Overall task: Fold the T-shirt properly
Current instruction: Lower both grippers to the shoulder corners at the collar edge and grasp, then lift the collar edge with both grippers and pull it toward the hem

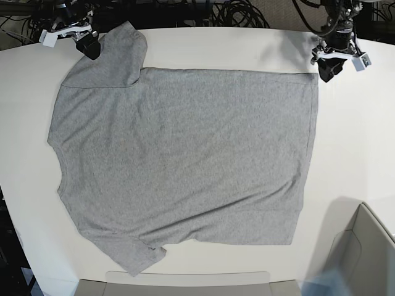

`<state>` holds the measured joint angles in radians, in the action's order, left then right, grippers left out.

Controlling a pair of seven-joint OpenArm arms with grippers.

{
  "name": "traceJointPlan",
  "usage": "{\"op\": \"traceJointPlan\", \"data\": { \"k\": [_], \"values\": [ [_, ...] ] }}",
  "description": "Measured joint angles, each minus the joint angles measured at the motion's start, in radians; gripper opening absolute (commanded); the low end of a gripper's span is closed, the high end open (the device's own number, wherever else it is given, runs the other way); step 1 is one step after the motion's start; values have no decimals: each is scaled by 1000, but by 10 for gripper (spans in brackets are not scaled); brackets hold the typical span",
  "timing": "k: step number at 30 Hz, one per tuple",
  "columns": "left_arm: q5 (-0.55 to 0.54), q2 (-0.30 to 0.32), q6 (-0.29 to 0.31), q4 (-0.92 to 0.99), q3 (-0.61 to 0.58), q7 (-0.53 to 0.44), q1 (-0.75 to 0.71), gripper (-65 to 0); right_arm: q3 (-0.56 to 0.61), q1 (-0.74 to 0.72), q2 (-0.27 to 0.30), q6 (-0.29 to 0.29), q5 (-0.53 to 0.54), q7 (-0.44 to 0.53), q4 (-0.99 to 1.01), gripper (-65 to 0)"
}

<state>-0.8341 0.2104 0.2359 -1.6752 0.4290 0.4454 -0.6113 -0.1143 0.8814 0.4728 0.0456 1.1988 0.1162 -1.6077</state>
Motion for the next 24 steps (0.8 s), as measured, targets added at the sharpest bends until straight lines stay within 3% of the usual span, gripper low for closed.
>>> {"op": "traceJointPlan", "data": {
  "k": [2, 5, 10, 17, 24],
  "values": [
    [1, -6, 82, 35, 50, 127, 51, -400, 0, 0, 0, 0, 0, 0, 0, -387],
    [-3, -13, 175, 107, 114, 229, 124, -401, 2, 0, 0, 0, 0, 0, 0, -387],
    [-16, -2, 282, 205, 155, 274, 184, -401, 2, 0, 0, 0, -1, 2, 0, -387],
    [-8, -6, 298, 210, 145, 275, 184, -405, 2, 0, 0, 0, -1, 0, -2, -388],
    [37, 4, 304, 207, 28, 256, 185, -444, 4, 0, 0, 0, -1, 3, -2, -389]
  ]
}}
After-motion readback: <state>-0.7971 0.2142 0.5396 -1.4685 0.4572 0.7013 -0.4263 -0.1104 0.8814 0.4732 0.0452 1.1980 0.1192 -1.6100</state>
